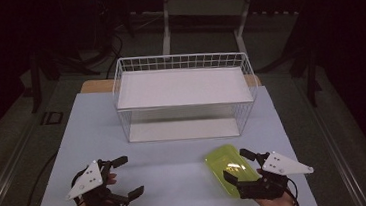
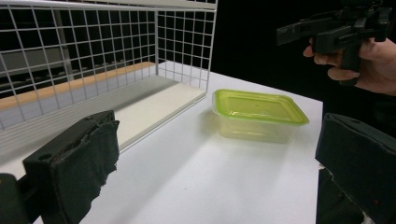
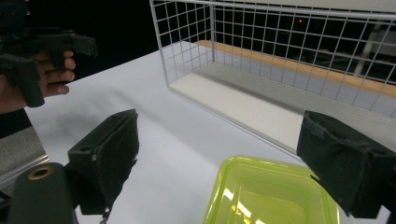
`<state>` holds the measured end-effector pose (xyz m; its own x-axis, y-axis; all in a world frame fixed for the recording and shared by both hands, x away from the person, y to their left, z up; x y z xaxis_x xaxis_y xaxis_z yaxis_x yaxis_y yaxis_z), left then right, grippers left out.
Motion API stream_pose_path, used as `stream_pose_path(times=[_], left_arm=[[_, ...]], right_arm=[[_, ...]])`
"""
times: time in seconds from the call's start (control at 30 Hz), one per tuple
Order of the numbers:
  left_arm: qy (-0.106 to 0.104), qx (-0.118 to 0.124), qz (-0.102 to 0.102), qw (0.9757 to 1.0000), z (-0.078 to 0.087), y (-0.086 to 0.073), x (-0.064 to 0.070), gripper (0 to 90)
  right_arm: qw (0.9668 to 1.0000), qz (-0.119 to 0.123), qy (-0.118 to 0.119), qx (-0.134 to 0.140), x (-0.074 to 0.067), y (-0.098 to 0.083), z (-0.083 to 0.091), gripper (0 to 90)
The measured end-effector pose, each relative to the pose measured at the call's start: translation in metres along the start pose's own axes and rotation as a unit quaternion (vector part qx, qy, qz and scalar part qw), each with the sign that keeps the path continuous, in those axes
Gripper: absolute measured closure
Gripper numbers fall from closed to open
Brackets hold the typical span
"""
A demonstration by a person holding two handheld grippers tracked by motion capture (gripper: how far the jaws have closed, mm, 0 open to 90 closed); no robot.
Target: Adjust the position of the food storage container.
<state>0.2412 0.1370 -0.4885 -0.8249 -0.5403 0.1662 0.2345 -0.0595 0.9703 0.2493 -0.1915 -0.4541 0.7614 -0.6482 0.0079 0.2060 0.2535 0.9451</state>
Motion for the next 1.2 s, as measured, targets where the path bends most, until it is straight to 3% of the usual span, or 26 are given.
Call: stream_pose_path(times=[0.2, 0.23, 0.37, 0.4, 0.47, 0.5, 0.53, 0.67, 0.8, 1.17, 1.2], left_arm=[[-0.006, -0.004, -0.004, 1.0, -0.002, -0.001, 0.003, 0.1], [-0.008, -0.001, -0.005, 1.0, -0.002, 0.0, 0.004, 0.1], [-0.011, -0.001, -0.006, 0.9999, -0.003, 0.001, 0.006, 0.1], [-0.011, -0.001, -0.006, 0.9999, -0.003, 0.001, 0.006, 0.1], [-0.013, -0.001, -0.007, 0.9999, -0.003, 0.001, 0.006, 0.1], [-0.013, -0.001, -0.007, 0.9999, -0.003, 0.001, 0.006, 0.1], [-0.014, 0.0, -0.006, 0.9999, -0.004, 0.001, 0.006, 0.1], [-0.017, -0.003, -0.006, 0.9998, -0.005, 0.001, 0.007, 0.1], [-0.02, -0.006, -0.007, 0.9998, -0.007, 0.0, 0.008, 0.1], [-0.022, -0.005, -0.006, 0.9997, -0.009, 0.0, 0.008, 0.1], [-0.02, -0.008, -0.007, 0.9997, -0.009, -0.001, 0.008, 0.1]], right_arm=[[0.9999, 0.006, 0.009, -0.012, -0.005, -0.002, -0.002, 15.1], [0.9996, 0.005, 0.017, -0.024, -0.01, -0.006, -0.004, 23.9], [0.999, 0.001, 0.013, -0.043, -0.016, -0.013, -0.005, 42.2], [0.999, 0.001, 0.013, -0.043, -0.016, -0.013, -0.005, 42.2], [0.9981, -0.002, 0.022, -0.058, -0.022, -0.018, -0.007, 55.2], [0.9981, -0.002, 0.022, -0.058, -0.022, -0.018, -0.007, 55.2], [0.9961, -0.001, 0.027, -0.084, -0.027, -0.028, -0.009, 69.9], [0.9909, -0.016, 0.047, -0.125, -0.035, -0.05, -0.01, 89.7], [0.984, -0.022, 0.066, -0.164, -0.042, -0.069, -0.012, 90.0], [0.9782, -0.023, 0.049, -0.201, -0.023, -0.082, -0.012, 90.0], [0.9773, -0.014, 0.046, -0.206, -0.022, -0.081, -0.011, 90.0]])
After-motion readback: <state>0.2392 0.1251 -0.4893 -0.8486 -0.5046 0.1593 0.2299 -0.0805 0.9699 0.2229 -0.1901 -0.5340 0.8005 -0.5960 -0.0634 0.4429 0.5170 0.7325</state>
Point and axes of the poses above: each handheld gripper's, and its own axes: z roughly backward along the jaws, y roughly out of its top, x roughly to its right, the point moved 7 cm from there along -z, roughly forward along the jaws, and after that the axes turned 5 degrees about z, right-handed, at the moved point
